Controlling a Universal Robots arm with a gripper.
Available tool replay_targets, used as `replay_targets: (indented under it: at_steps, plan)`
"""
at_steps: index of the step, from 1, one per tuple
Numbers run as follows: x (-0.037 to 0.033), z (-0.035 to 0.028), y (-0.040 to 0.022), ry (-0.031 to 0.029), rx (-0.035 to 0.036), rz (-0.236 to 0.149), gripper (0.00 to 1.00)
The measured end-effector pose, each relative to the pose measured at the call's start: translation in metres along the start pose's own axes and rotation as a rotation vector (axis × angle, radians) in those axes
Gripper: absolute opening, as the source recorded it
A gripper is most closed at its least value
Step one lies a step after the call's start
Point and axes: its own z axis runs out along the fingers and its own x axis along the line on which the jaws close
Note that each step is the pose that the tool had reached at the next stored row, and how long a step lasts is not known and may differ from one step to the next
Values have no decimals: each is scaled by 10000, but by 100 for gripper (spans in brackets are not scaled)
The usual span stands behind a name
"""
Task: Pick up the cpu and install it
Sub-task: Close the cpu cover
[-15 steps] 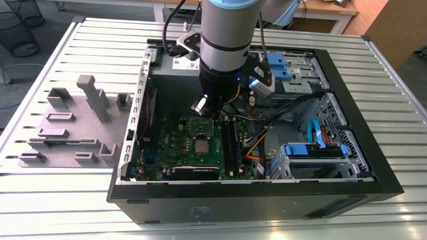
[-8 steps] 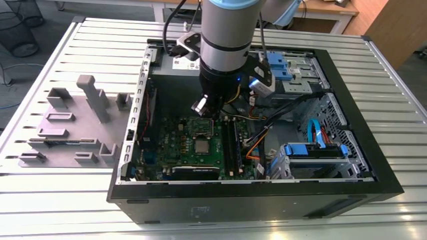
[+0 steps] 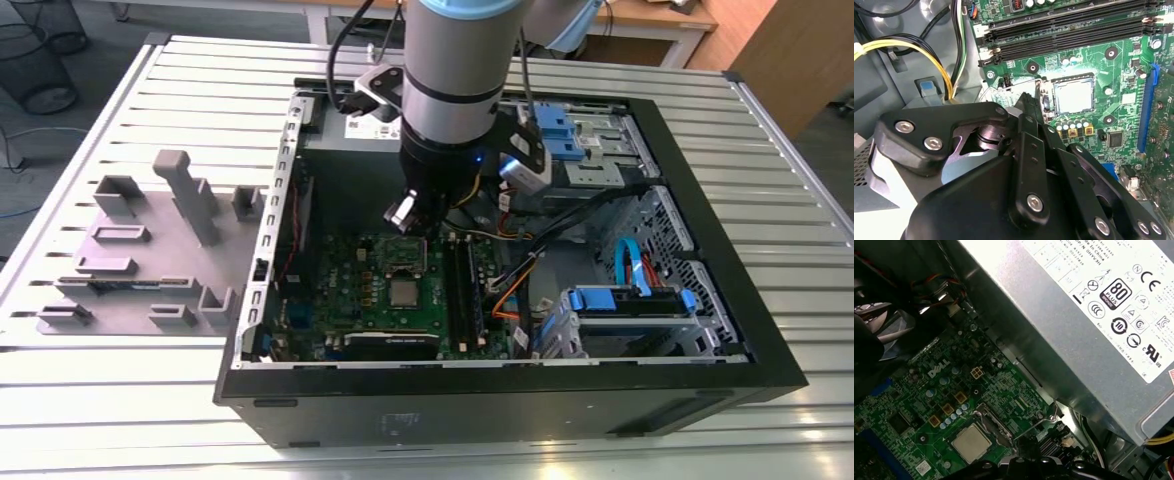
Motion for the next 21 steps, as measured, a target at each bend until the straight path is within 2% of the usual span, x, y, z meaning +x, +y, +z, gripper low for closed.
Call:
replay_targets:
  at_steps: [21]
  plan:
    - [84,-8,-87,15,-18,-337,11]
